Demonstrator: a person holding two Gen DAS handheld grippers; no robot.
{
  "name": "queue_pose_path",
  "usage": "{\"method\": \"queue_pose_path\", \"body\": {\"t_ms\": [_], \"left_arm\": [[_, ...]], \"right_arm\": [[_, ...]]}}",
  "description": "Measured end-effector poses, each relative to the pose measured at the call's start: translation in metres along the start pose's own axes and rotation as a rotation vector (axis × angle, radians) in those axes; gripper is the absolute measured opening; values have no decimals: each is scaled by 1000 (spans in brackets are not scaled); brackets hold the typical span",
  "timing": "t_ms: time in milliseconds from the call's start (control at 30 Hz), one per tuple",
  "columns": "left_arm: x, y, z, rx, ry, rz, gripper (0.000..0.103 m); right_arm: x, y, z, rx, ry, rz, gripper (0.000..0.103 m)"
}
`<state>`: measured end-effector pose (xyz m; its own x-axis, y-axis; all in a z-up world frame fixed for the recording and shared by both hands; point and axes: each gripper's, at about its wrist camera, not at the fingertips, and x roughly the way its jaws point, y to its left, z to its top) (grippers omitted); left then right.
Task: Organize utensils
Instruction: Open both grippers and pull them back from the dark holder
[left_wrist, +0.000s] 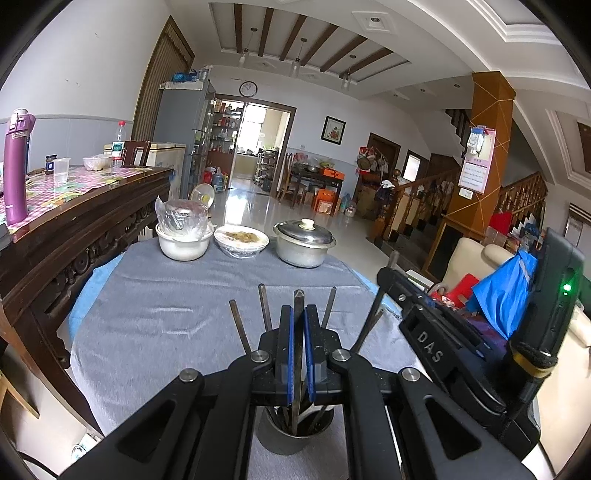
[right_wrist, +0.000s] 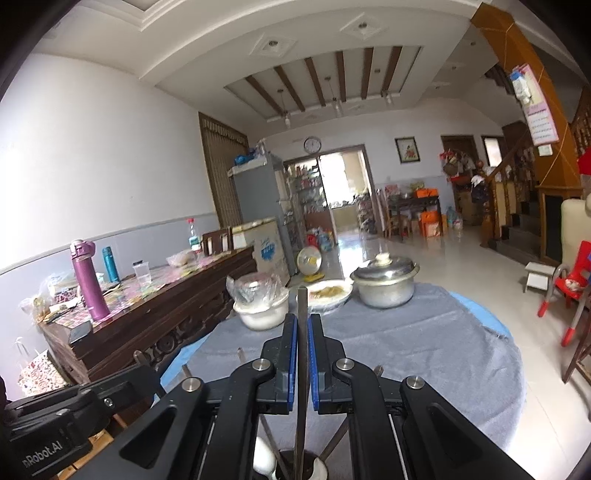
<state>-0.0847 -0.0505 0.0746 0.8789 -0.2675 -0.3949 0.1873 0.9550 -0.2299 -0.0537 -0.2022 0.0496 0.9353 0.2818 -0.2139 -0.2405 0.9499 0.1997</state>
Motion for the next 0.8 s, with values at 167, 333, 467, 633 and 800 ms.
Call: {"method": "queue_pose_path", "body": {"t_ms": [167,333,467,633,800], "left_arm": [[12,0,0,33,58,-3,6],[16,19,0,-58,144,1,48],[-10,23,-4,-99,94,60,60],[-39,3,-8,-39,46,207,82],[-58,-17,-5,69,-28,363,95]], "right_arm": [[18,-8,-5,19,117,39,8],[22,-45,-5,194,178,111,19],[-3,-71,0,274,129,102,36],[-39,-77,7,283,101,77,41],[-65,-74,3,224,126,22,45]]}}
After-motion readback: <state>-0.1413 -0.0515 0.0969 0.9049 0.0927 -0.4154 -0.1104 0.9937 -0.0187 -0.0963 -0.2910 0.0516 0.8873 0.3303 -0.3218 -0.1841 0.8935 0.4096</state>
